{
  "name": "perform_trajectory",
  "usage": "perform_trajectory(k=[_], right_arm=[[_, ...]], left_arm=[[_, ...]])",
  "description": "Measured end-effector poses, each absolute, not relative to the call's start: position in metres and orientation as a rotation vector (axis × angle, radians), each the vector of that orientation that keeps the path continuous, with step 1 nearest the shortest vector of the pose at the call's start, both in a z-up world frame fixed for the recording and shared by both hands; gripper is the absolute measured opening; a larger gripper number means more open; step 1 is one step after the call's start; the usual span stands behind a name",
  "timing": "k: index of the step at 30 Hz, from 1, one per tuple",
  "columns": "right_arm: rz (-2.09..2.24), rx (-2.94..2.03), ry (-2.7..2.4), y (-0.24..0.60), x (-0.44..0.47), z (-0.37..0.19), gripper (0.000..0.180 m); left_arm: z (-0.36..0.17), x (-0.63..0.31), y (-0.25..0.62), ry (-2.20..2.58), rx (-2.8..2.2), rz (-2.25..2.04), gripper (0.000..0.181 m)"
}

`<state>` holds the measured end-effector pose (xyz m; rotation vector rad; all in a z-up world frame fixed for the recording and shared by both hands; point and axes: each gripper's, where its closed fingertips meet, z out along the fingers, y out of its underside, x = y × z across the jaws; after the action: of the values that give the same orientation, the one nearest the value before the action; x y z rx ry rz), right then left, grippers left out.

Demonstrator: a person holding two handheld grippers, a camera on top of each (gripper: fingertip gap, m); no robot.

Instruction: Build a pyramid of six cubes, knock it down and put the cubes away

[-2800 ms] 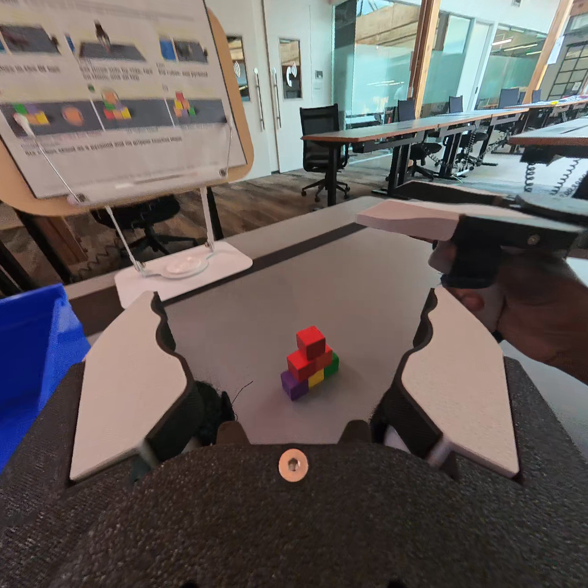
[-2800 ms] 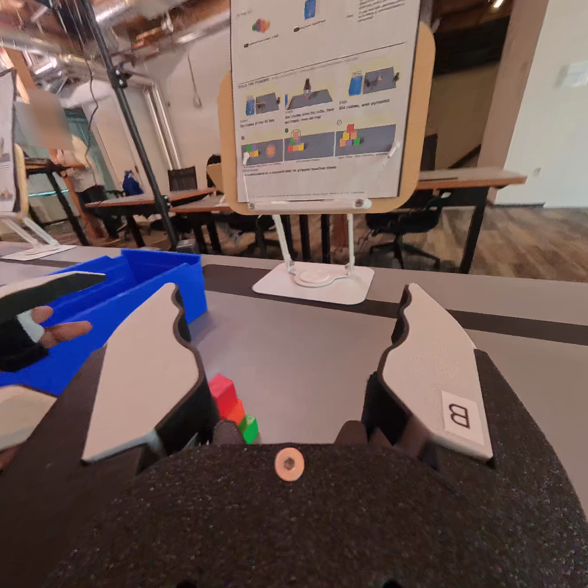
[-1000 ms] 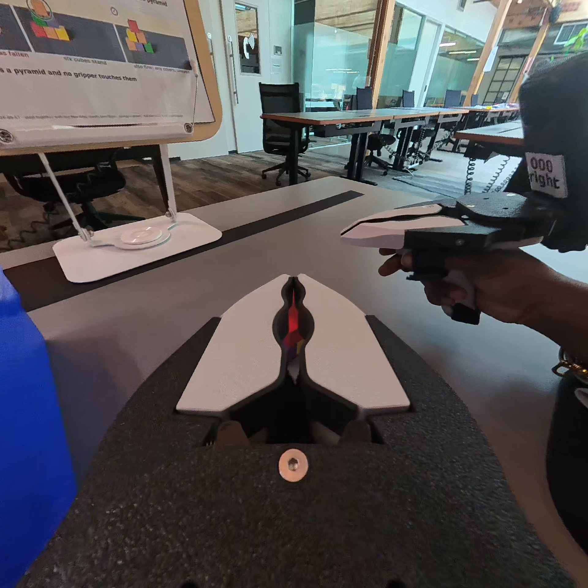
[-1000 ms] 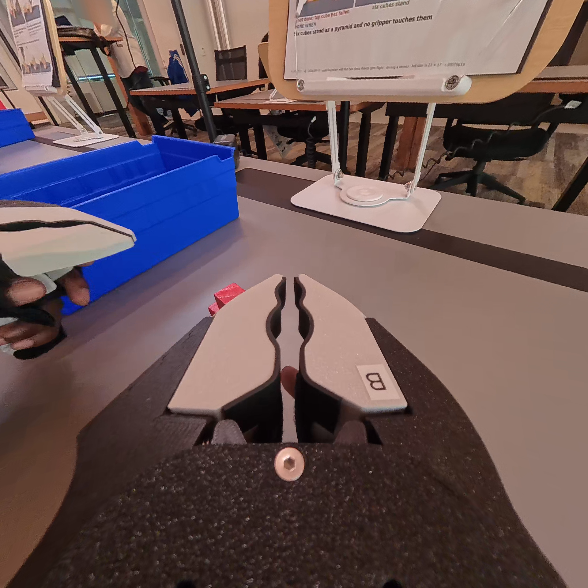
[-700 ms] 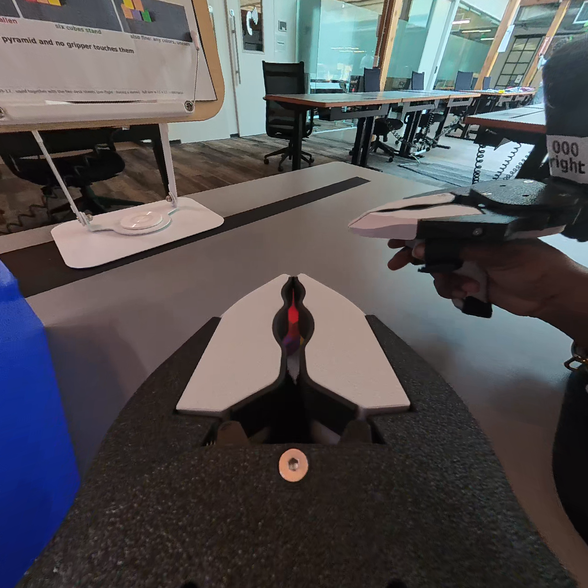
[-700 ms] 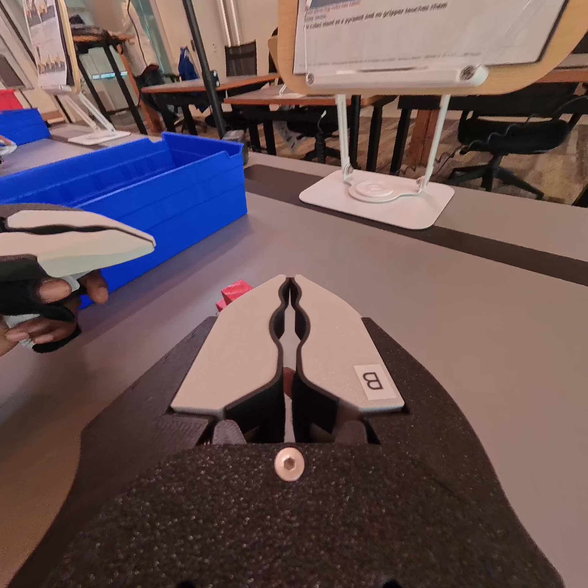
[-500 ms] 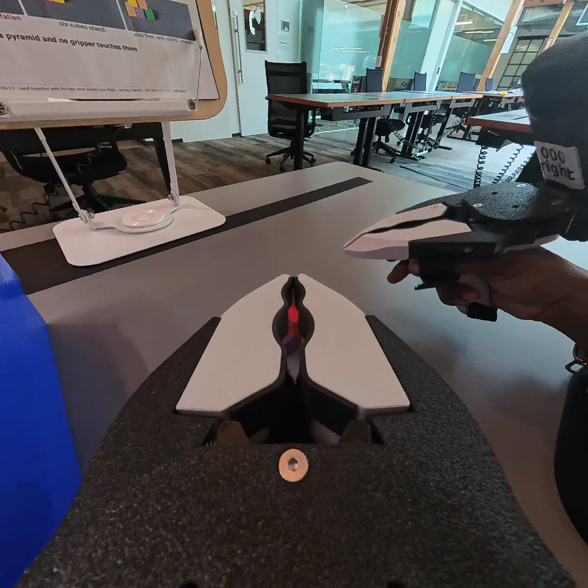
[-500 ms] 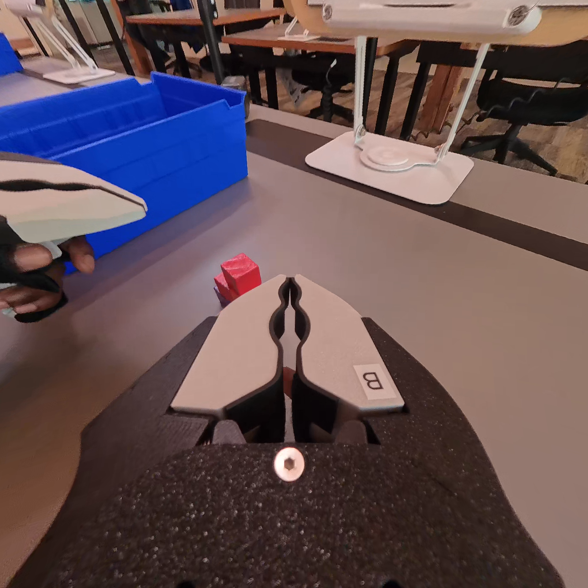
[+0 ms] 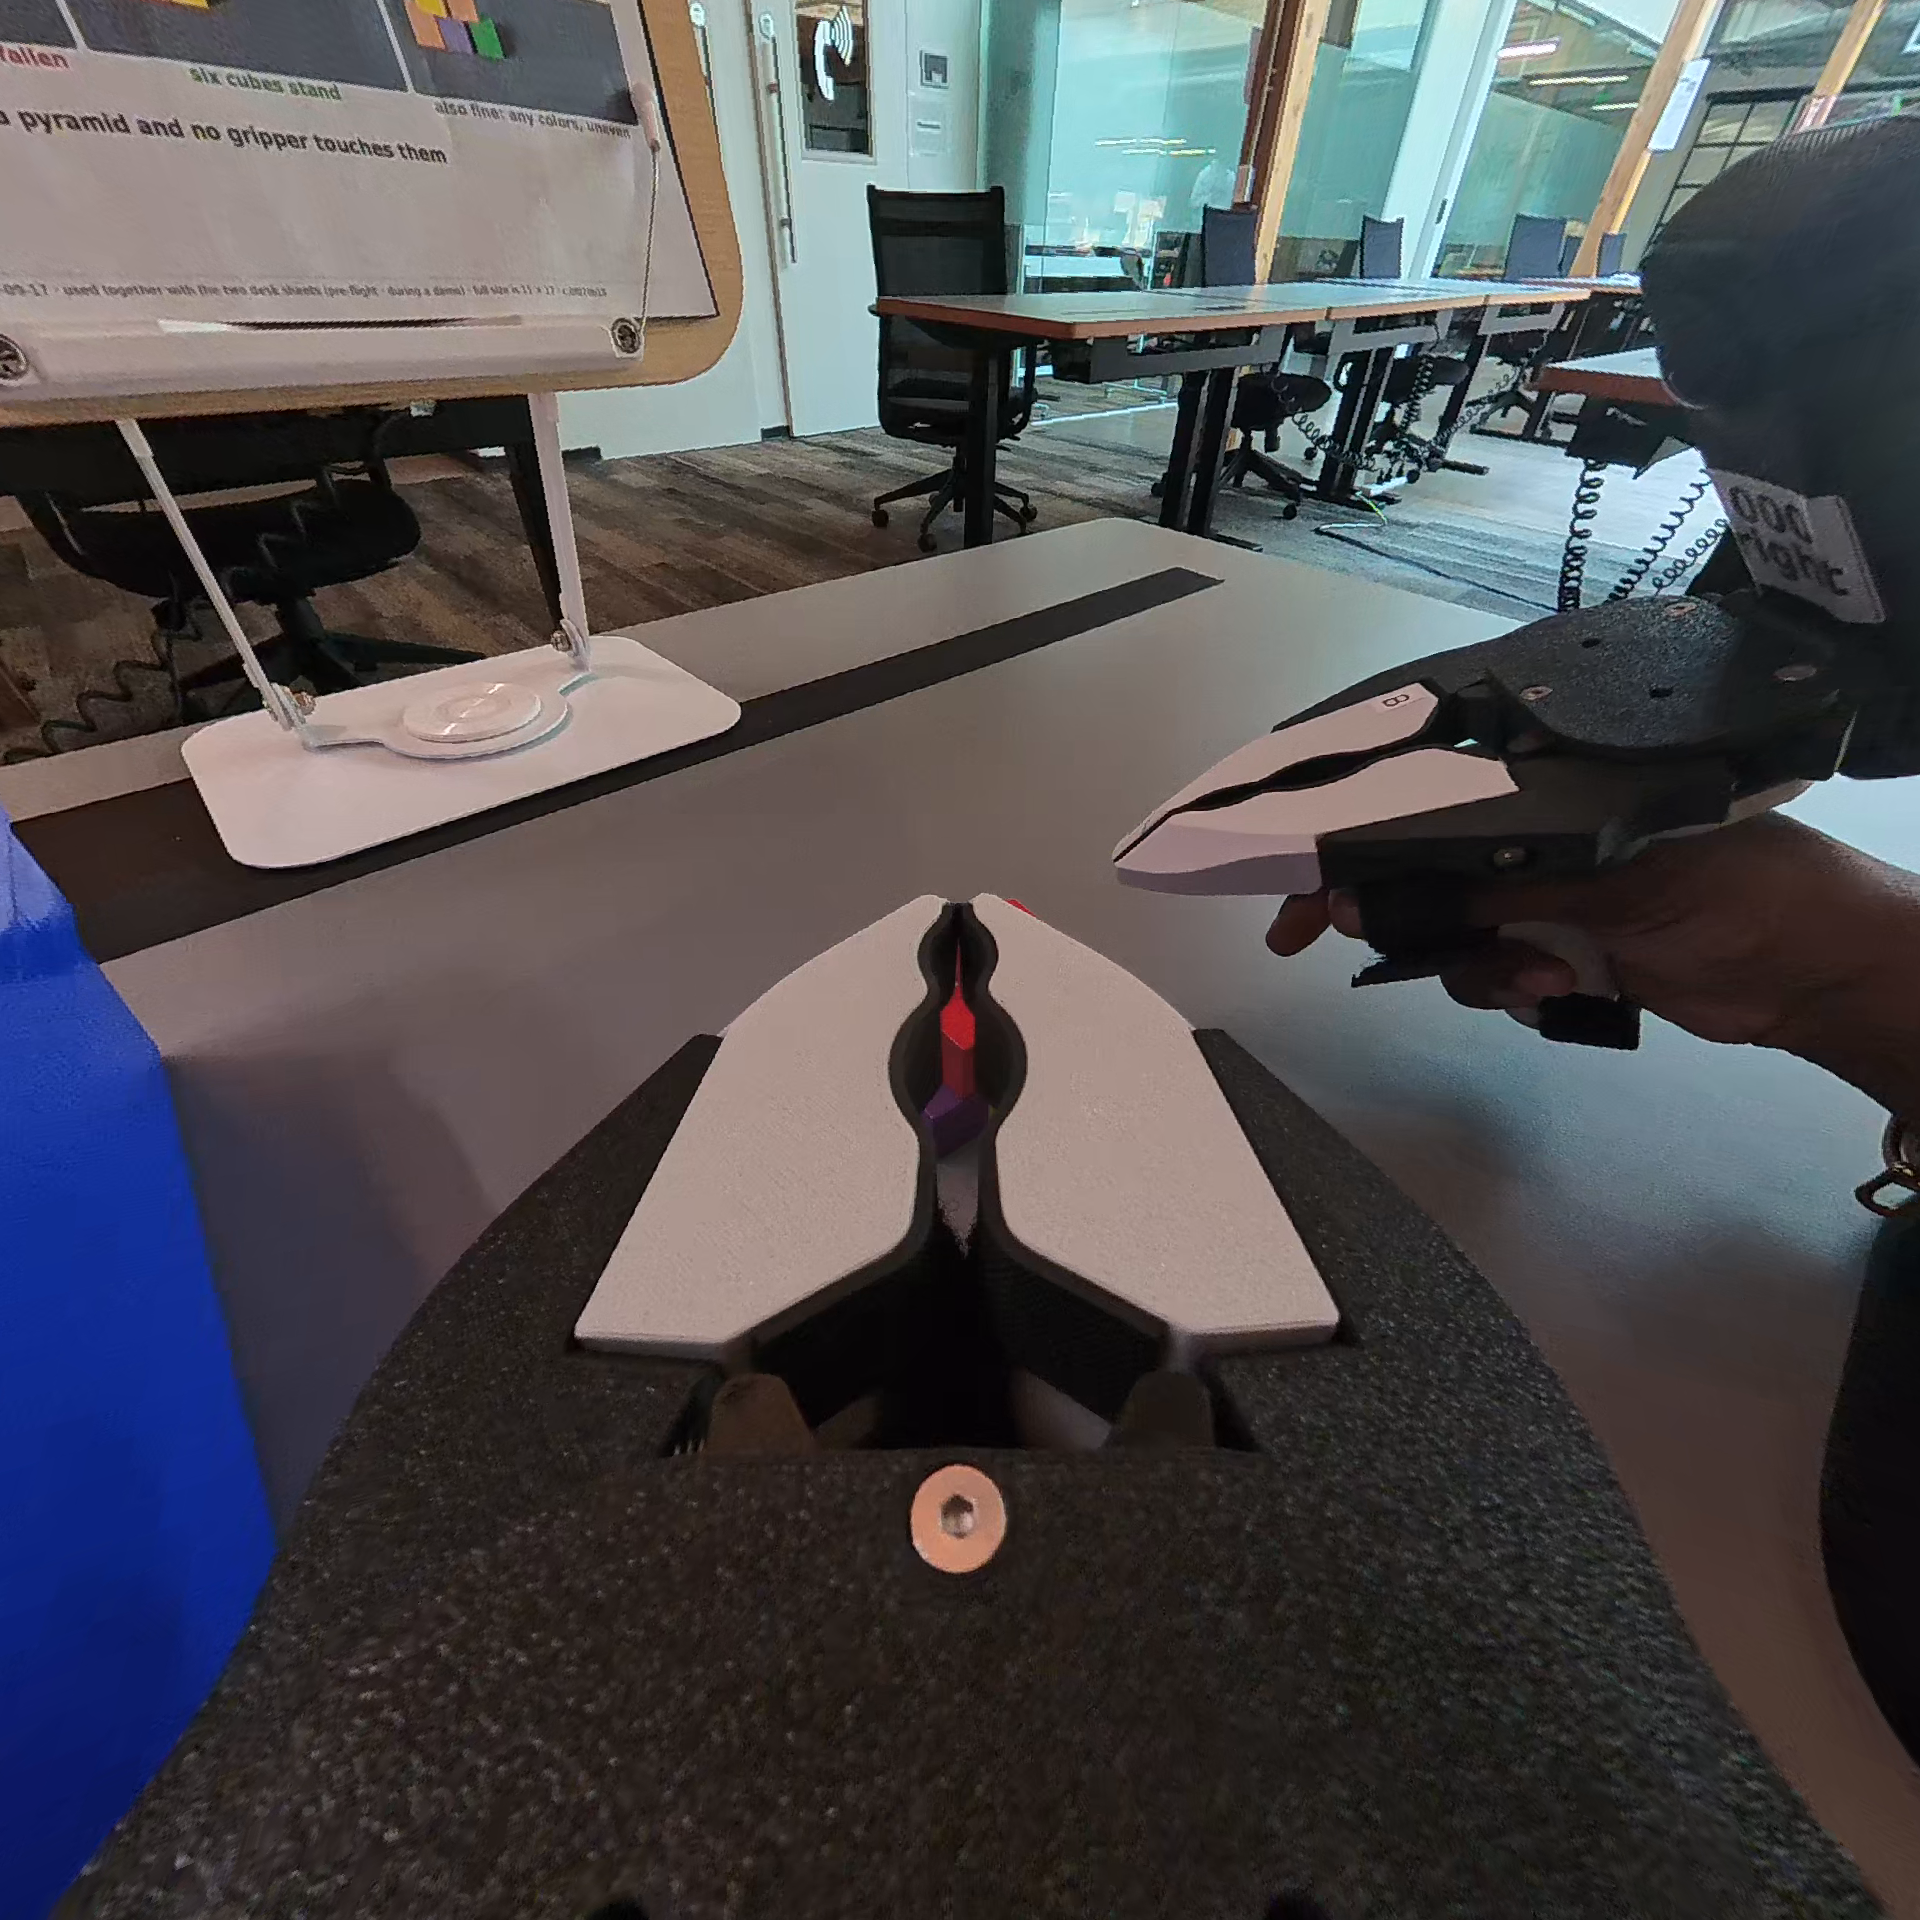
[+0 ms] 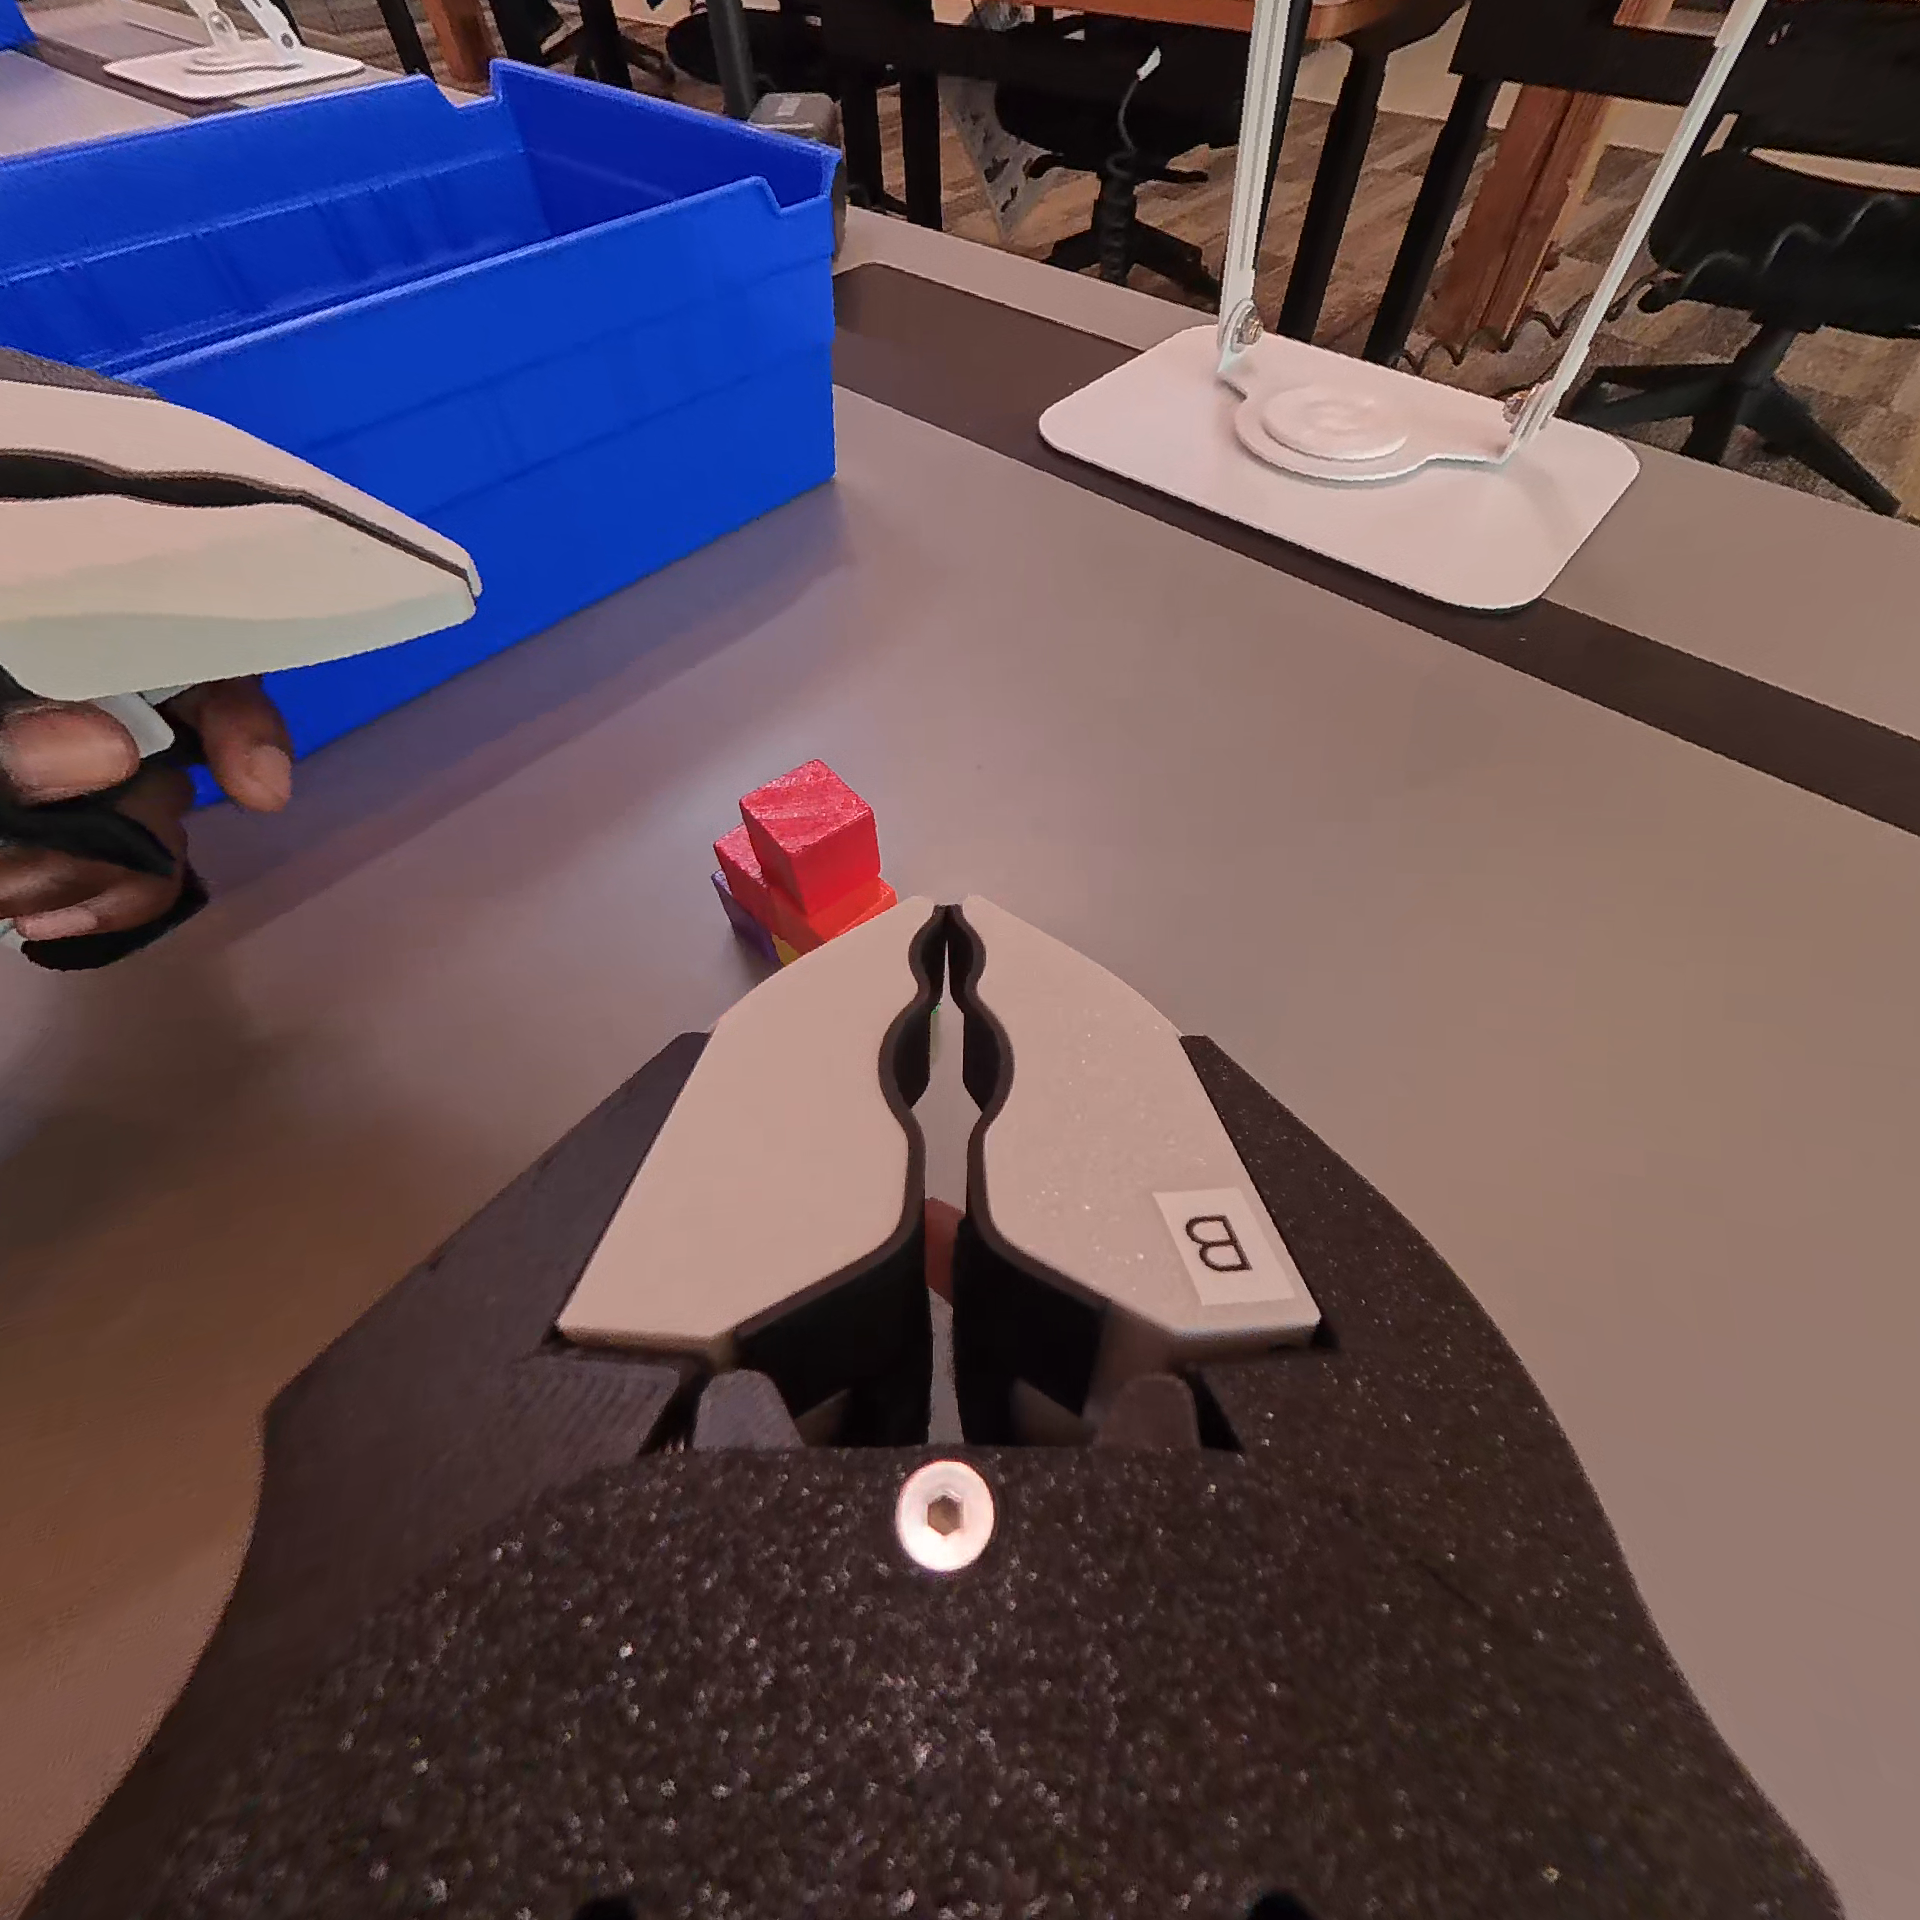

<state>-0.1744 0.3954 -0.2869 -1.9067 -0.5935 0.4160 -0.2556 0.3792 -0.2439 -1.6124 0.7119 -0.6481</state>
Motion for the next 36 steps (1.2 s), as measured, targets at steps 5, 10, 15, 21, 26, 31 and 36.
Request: perform_trajectory(k=[5, 10, 15, 21, 26, 31, 36], right_arm=[[0.409, -1.896, -0.591, 0.396, -0.174, -0.285, 0.002], [0.395, -1.763, -0.437, 0.409, -0.166, -0.261, 0.111], [0.397, -1.751, -0.369, 0.415, -0.159, -0.258, 0.135], [0.333, -1.776, -0.399, 0.415, -0.157, -0.263, 0.132], [0.319, -1.795, -0.402, 0.415, -0.156, -0.266, 0.131], [0.307, -1.794, -0.392, 0.416, -0.154, -0.265, 0.129], [0.301, -1.798, -0.379, 0.416, -0.152, -0.265, 0.129]], left_arm=[[-0.244, -0.257, 0.380, 0.701, -1.620, -0.637, 0.002], [-0.234, -0.268, 0.396, 0.534, -1.628, -0.582, 0.146], [-0.239, -0.263, 0.395, 0.566, -1.651, -0.594, 0.146], [-0.241, -0.261, 0.394, 0.579, -1.656, -0.591, 0.146], [-0.243, -0.261, 0.395, 0.579, -1.664, -0.592, 0.146], [-0.242, -0.261, 0.395, 0.578, -1.660, -0.590, 0.146], [-0.242, -0.262, 0.396, 0.570, -1.658, -0.586, 0.146]])
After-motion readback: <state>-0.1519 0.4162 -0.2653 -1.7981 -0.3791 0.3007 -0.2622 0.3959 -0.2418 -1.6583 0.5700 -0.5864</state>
